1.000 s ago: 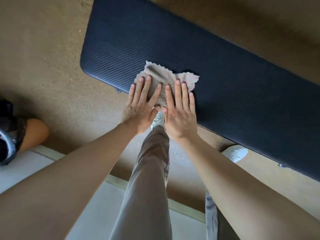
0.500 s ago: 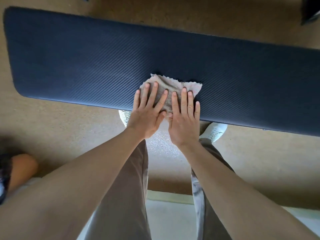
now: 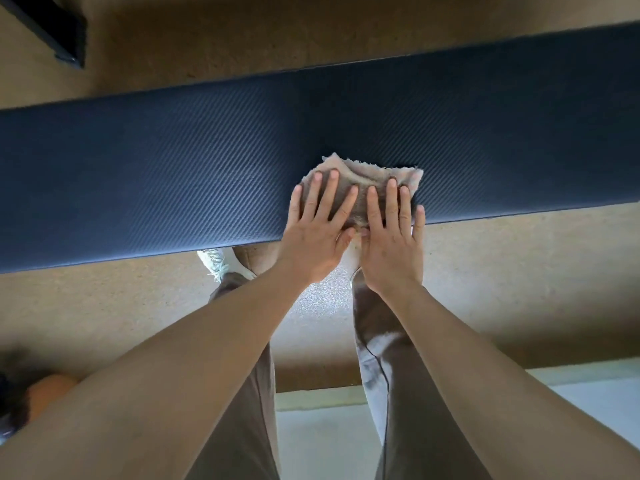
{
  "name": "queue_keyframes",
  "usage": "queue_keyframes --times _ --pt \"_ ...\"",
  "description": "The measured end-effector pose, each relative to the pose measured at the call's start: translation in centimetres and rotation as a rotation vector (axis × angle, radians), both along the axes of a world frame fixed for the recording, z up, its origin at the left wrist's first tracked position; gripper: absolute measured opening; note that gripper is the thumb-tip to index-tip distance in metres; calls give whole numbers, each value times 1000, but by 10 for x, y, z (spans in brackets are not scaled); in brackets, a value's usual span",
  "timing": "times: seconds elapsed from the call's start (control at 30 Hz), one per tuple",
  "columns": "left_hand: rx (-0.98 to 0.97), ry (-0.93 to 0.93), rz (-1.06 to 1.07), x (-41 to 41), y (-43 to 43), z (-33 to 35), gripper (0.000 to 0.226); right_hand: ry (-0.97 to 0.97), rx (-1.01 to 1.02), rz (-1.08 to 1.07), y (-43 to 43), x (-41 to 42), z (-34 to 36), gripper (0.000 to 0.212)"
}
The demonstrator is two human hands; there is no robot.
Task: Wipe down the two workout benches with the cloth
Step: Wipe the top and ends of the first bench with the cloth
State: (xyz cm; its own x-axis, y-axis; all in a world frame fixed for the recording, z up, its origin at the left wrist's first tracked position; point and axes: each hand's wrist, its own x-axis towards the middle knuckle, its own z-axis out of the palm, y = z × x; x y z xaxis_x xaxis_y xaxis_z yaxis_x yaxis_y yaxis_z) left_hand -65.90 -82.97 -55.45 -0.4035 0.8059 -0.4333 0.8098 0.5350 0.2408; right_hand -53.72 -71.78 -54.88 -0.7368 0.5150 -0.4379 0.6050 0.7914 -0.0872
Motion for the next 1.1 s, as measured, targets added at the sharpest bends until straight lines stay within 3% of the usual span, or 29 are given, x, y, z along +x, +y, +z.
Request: queue_keyframes --times 0.2,0.37,0.83,1.1 --pt "60 4 -135 10 52 1 62 -59 -23 -162 37 11 8 64" --pt "70 58 -104 -11 36 -5 62 52 -69 -197 38 -31 3 61" --pt "21 187 143 -180 -78 -15 64 91 7 145 -48 -220 -17 74" --pt "-41 213 332 -236 -152 -13 64 165 -27 403 -99 -303 -22 74"
